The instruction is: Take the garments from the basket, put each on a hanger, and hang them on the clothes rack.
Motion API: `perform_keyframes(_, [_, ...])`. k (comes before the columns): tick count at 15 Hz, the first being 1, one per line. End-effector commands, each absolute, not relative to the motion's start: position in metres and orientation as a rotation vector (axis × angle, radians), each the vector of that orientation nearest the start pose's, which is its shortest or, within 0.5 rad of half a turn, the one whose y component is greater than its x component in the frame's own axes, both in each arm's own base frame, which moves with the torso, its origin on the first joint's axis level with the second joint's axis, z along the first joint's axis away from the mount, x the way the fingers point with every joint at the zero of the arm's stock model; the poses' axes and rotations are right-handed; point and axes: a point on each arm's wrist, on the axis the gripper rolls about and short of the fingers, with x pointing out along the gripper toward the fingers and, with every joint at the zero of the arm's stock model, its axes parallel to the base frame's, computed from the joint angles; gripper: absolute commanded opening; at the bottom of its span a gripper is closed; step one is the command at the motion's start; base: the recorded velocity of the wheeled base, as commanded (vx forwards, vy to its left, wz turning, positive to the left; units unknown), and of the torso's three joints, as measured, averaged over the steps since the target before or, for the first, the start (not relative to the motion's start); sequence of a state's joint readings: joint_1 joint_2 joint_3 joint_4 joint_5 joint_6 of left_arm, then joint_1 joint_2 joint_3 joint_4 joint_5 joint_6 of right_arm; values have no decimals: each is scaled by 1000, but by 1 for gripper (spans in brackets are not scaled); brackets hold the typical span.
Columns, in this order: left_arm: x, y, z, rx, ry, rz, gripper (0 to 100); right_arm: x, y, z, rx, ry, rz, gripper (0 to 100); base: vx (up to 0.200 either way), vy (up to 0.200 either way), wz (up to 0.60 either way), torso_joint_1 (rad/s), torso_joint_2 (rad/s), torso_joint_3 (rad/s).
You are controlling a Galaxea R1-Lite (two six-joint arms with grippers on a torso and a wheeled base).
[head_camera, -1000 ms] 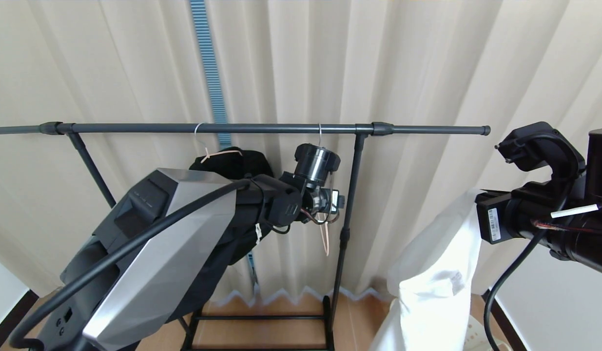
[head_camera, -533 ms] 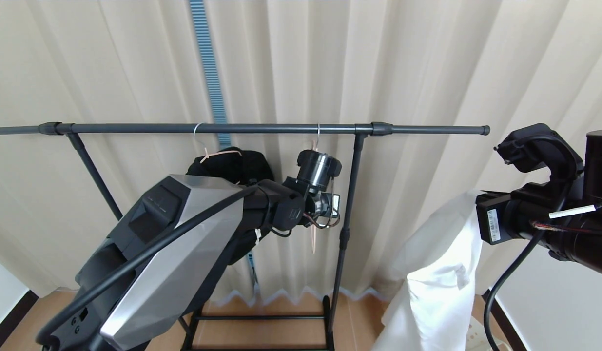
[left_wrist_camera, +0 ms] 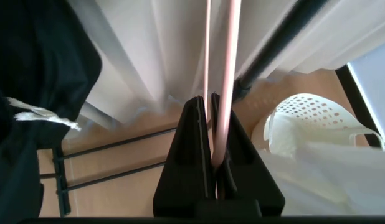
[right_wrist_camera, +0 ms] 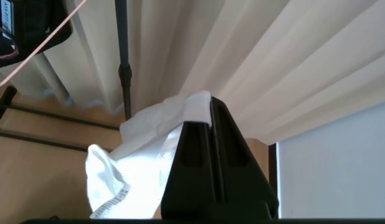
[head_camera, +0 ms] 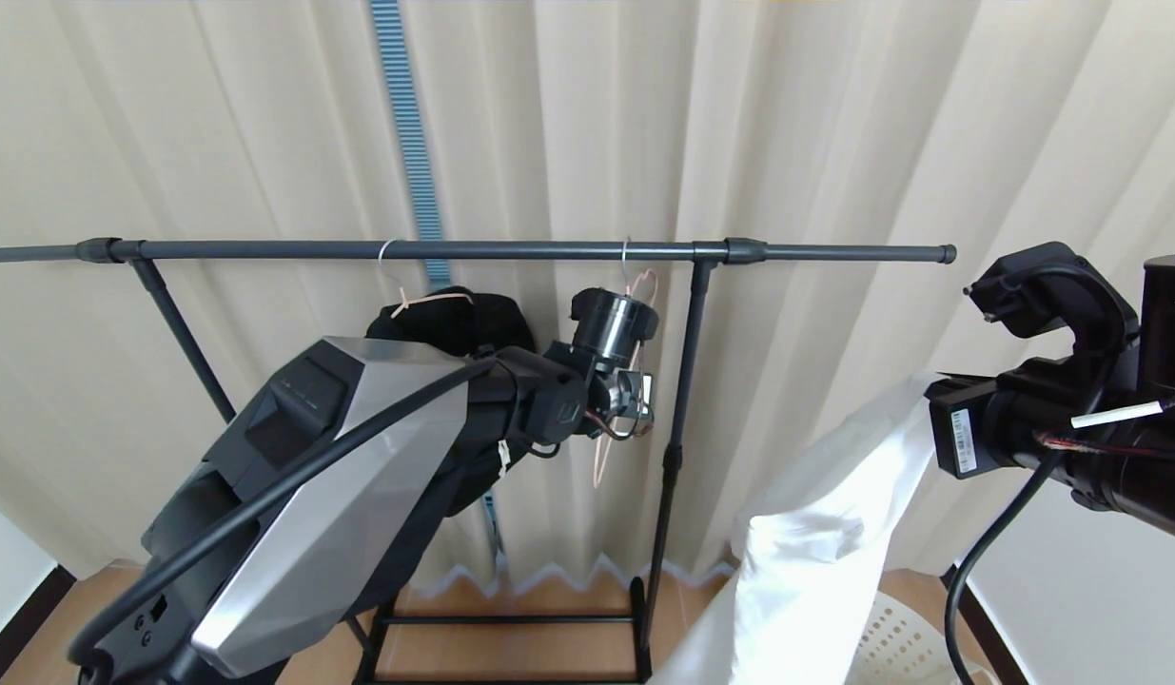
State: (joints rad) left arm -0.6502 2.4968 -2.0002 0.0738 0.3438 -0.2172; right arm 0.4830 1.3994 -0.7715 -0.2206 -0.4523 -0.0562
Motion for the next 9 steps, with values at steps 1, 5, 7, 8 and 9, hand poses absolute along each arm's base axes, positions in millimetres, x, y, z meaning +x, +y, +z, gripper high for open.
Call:
perform_keyframes(1, [414, -302, 116, 59, 514, -218, 0, 205, 97, 214, -241, 365, 41, 0, 0, 0, 0, 0, 0, 0])
perform_keyframes(5, [401, -293, 148, 45, 480, -222, 0, 206, 97, 213, -242, 366, 41, 0, 0, 0, 0, 0, 0, 0])
perform_keyframes(7, [390, -289, 155, 54, 490, -229, 0, 205, 97, 213, -242, 366, 41, 0, 0, 0, 0, 0, 0, 0])
perform_keyframes(8, [381, -288, 159, 62, 499, -237, 0, 205, 97, 213, -242, 366, 41, 0, 0, 0, 0, 0, 0, 0])
perform_keyframes(9, [371, -285, 162, 70, 510, -244, 0, 205, 97, 213, -242, 366, 41, 0, 0, 0, 0, 0, 0, 0])
